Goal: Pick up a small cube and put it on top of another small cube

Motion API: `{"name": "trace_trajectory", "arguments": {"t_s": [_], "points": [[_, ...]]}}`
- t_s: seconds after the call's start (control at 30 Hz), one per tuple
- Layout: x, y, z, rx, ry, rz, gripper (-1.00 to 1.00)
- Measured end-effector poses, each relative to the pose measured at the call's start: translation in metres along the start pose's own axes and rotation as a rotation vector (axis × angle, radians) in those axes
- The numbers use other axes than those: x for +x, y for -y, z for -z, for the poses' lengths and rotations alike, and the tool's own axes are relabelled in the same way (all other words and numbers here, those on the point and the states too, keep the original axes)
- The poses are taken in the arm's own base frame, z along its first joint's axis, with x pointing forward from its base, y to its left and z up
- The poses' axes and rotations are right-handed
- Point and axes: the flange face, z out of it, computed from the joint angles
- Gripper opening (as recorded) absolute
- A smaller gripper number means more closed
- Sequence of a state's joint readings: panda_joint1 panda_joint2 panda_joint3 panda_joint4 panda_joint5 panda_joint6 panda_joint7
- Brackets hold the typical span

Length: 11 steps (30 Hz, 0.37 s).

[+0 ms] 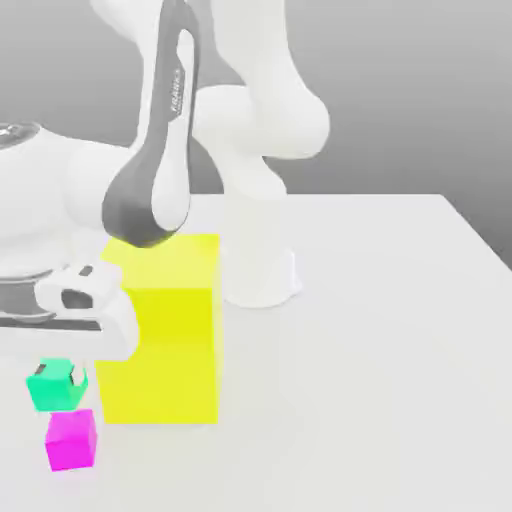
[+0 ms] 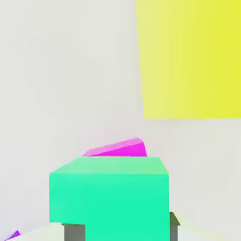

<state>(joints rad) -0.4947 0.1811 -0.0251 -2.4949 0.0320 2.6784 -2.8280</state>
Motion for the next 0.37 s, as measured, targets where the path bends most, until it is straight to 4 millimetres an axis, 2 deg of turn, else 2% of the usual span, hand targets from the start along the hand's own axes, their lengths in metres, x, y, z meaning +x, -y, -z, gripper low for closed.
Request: {"name": "trace_trajectory", "arguments": {"t_s": [0.2, 0.23, 0.37], "points": [[0.001, 0.001, -0.030, 0.005, 0.000, 0.002, -1.00], [0.001, 0.001, -0.035, 0.008, 0.001, 0.002, 1.00], [0.001, 0.001, -0.035, 0.007, 0.001, 0.002, 1.00]]}}
